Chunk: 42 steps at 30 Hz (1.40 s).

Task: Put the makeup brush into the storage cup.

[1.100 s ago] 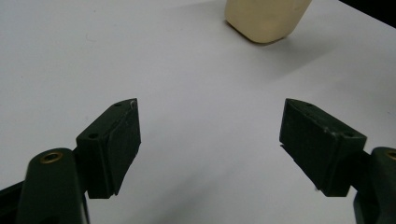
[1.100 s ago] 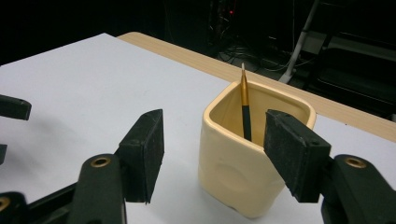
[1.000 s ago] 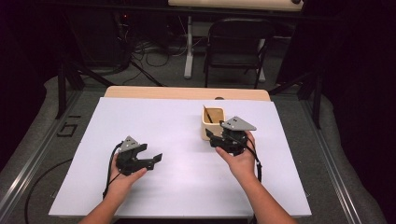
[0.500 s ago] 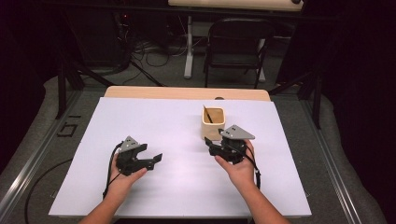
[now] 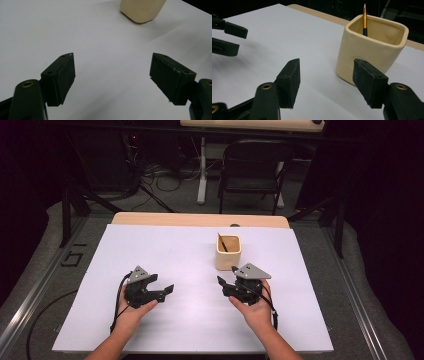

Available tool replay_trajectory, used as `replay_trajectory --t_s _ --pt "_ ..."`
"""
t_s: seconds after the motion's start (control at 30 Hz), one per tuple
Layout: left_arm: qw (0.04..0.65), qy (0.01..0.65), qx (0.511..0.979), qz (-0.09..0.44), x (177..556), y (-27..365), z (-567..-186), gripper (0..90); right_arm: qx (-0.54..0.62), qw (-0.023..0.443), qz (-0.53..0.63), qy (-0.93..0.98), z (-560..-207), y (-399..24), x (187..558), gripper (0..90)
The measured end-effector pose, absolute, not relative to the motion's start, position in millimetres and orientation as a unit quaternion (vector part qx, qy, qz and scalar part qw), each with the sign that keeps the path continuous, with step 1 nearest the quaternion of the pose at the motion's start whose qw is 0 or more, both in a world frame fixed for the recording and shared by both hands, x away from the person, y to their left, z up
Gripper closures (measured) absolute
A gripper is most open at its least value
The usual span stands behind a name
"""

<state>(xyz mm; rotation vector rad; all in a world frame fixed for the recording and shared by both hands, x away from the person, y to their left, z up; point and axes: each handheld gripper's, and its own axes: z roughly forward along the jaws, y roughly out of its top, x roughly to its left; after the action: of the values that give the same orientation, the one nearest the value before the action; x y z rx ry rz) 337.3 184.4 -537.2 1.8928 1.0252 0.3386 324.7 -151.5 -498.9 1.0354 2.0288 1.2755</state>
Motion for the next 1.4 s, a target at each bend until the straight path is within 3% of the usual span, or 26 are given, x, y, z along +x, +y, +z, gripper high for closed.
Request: replay_trajectory --t_s 1.4 --pt "0.465 0.418 0.768 0.140 338.6 186.4 -537.5 21.1 0.375 0.228 0.460 0.772 -539.0 -150.6 308.3 40.4"
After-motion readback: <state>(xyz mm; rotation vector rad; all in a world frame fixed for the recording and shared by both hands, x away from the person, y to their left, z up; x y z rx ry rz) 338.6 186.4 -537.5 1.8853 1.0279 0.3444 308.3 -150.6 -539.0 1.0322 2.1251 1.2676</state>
